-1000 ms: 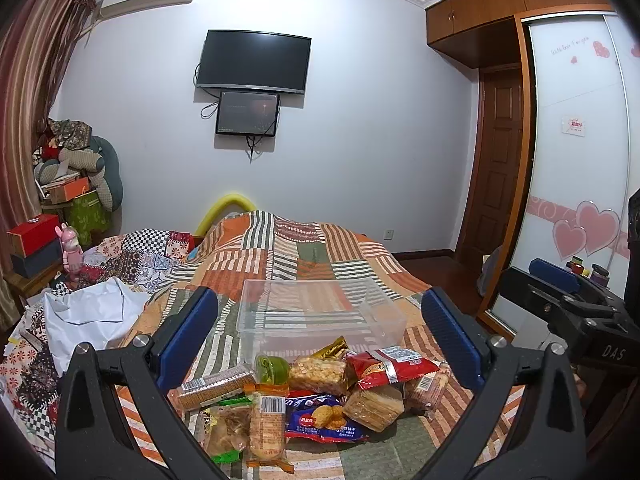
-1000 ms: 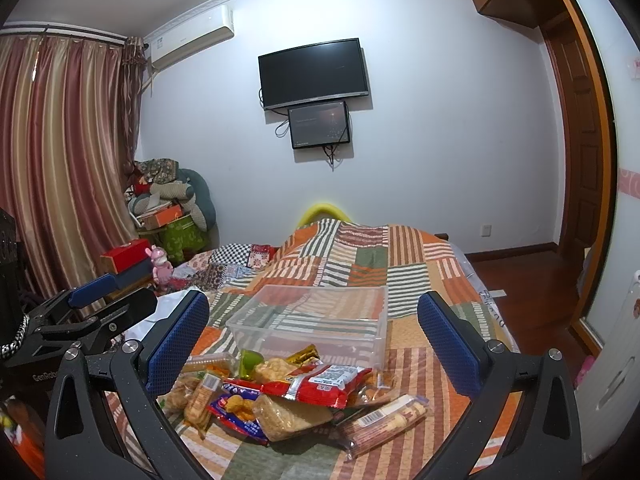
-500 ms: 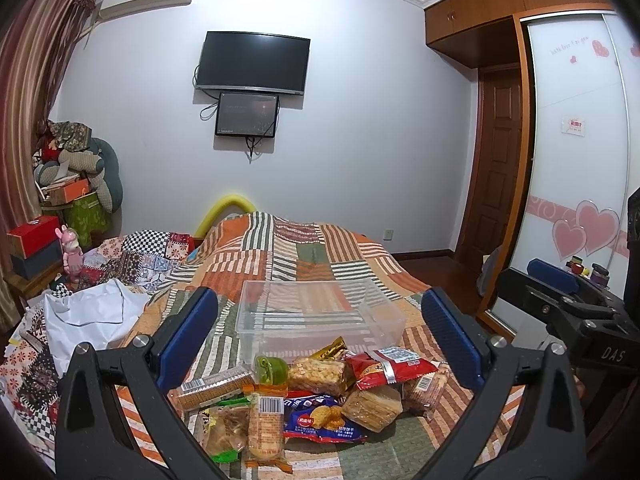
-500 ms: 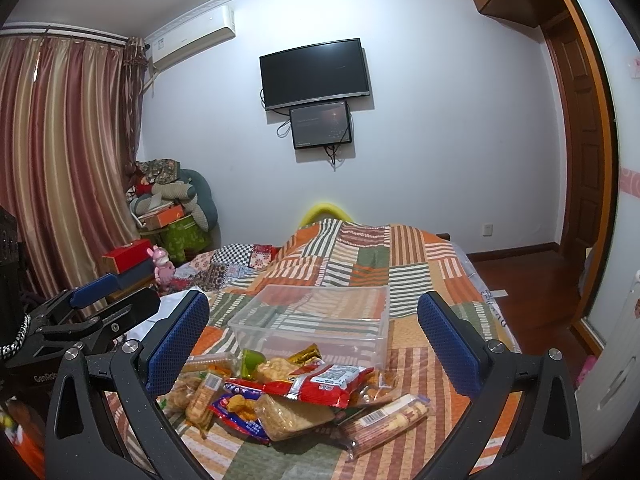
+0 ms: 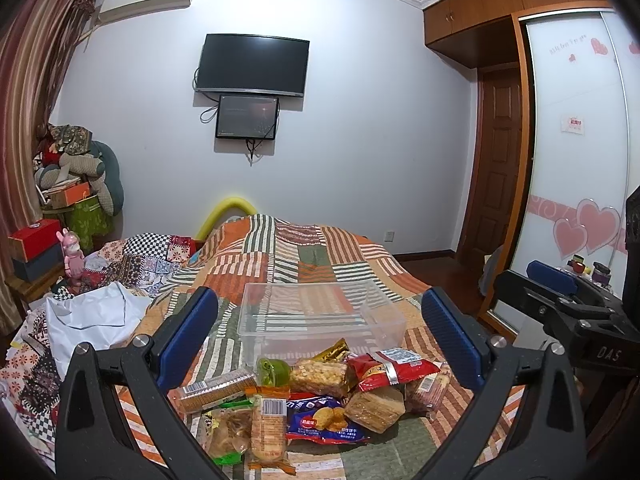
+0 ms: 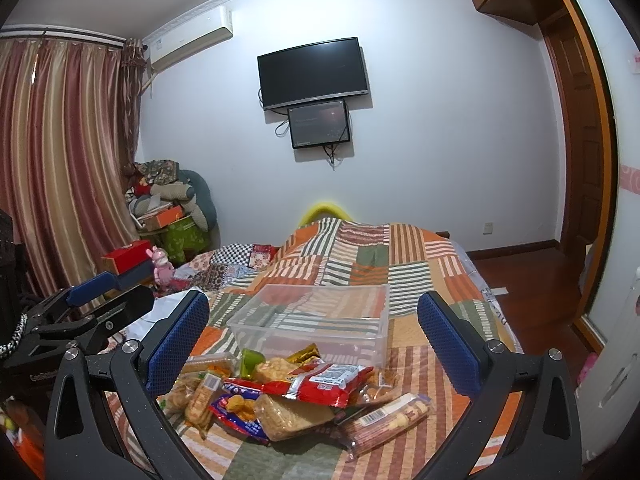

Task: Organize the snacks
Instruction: 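Grasp the clear bag with green base with left tool while right tool grasps the wrapped biscuit roll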

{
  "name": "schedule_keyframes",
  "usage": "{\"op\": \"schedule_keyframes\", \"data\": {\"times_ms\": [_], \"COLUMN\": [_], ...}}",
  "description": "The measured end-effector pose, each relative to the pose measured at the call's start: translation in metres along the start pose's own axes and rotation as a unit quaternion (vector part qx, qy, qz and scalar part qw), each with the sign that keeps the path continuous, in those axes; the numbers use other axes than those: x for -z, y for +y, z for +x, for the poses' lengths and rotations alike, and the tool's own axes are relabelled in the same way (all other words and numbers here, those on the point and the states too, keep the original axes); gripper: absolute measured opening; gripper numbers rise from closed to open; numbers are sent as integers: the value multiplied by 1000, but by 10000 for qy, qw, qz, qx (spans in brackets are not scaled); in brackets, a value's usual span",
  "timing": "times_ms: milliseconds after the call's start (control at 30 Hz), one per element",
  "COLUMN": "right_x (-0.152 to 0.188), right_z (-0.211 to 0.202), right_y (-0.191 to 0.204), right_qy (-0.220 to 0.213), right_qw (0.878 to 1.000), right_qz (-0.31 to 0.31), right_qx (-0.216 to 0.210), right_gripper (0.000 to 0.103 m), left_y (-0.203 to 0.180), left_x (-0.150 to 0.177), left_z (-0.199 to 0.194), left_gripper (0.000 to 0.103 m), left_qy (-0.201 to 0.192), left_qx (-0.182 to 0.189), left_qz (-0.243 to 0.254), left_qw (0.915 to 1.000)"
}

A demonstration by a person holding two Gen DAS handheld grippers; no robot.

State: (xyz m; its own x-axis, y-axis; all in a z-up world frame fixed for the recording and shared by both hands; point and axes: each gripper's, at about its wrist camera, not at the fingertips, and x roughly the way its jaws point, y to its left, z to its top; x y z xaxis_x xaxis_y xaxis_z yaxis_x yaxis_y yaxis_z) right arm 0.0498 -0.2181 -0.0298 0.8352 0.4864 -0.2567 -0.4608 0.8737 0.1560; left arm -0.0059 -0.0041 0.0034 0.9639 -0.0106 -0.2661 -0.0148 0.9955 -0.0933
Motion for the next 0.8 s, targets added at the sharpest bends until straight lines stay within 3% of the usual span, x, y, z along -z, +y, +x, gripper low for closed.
{"op": "schedule_keyframes", "data": {"times_ms": [200, 433, 533, 667, 800], "right_x": [8, 30, 37, 48, 59], "right_z": [10, 27, 31, 37, 42], "right_y": [-13, -35, -43, -53, -60], "right_qy": [248, 735, 950, 1220, 1459], "right_qw": [9995, 9964, 9942, 9905, 9868], "right_qz": [161, 236, 307, 330, 377], "right_qx": [50, 351, 400, 550, 592], "right_gripper": [103, 102, 98, 92, 89], "left_y": [10, 35, 45, 57, 71], "left_x": [8, 26, 36, 51, 69], "left_z": [12, 27, 34, 46, 57], "left_gripper": [103, 102, 97, 84, 80], "left_qy": [232, 610, 797, 1170, 1542], "left_qx": [-25, -309, -549, -628, -682], "left_qz": [-82, -151, -47, -27, -83], "left_qw": [9997, 9975, 9953, 9911, 9856]}}
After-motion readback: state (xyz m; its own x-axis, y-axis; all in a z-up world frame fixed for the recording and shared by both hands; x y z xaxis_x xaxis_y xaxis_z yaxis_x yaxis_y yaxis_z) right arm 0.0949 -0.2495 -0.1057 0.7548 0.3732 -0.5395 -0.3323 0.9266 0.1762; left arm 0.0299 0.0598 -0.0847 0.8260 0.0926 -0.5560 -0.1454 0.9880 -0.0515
